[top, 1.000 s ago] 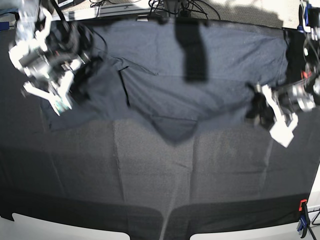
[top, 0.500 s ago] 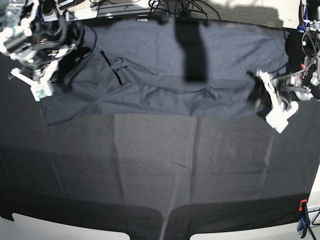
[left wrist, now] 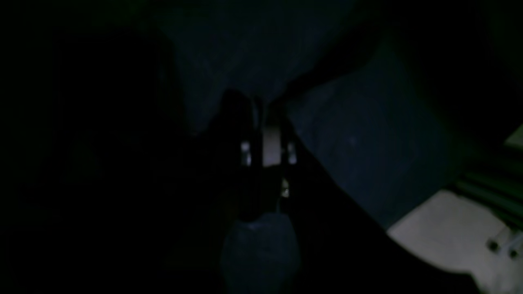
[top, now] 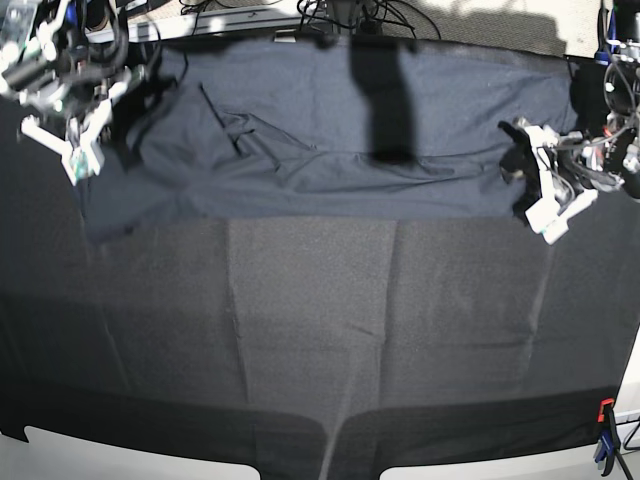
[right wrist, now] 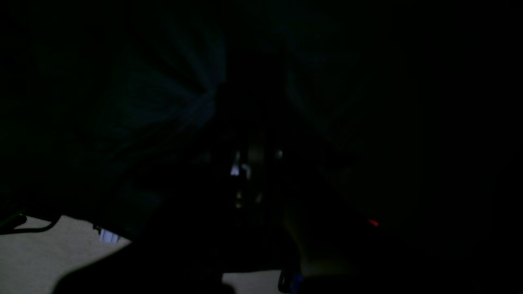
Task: Layout the t-shirt on the table in an organized manner, then fold the t-shirt properly
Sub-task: 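Lift the side edges with both grippers and fold them toward the collar, then lower the folded edge and adjust the grip with the left gripper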
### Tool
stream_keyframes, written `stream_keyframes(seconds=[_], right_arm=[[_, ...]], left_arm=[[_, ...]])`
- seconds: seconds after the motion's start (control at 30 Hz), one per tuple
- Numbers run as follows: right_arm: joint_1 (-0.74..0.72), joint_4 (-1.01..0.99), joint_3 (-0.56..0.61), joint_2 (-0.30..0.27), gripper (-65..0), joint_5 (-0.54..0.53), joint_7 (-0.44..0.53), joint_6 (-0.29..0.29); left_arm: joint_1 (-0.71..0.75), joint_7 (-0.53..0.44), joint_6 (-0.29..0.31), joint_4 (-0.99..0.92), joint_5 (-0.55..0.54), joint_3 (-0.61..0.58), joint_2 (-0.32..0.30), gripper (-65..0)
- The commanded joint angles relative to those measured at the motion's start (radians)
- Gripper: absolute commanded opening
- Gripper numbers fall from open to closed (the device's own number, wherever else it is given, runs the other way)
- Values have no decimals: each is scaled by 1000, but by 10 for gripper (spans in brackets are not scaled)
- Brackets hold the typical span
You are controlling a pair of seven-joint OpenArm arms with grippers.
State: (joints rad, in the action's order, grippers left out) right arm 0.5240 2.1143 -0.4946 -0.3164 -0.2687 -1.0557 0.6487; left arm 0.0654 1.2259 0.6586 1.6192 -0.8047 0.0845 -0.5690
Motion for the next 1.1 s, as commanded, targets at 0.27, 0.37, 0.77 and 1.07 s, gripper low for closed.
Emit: stream_keyframes(seconds=[0.27, 0.37, 0.77, 1.07], right_arm=[[6, 20, -10, -57, -650, -4, 18, 33], [6, 20, -9, -79, -650, -14, 18, 33], [21, 20, -9, -79, -650, -87, -34, 49], [61, 20, -9, -80, -650, -80, -39, 49]], left_arm=[[-18, -88, -1, 17, -25, 8, -165, -650], [-18, -38, -1, 17, -138, 8, -188, -650], [21, -12, 0, 17, -218, 8, -188, -650], [68, -14, 0, 17, -218, 8, -188, -650]])
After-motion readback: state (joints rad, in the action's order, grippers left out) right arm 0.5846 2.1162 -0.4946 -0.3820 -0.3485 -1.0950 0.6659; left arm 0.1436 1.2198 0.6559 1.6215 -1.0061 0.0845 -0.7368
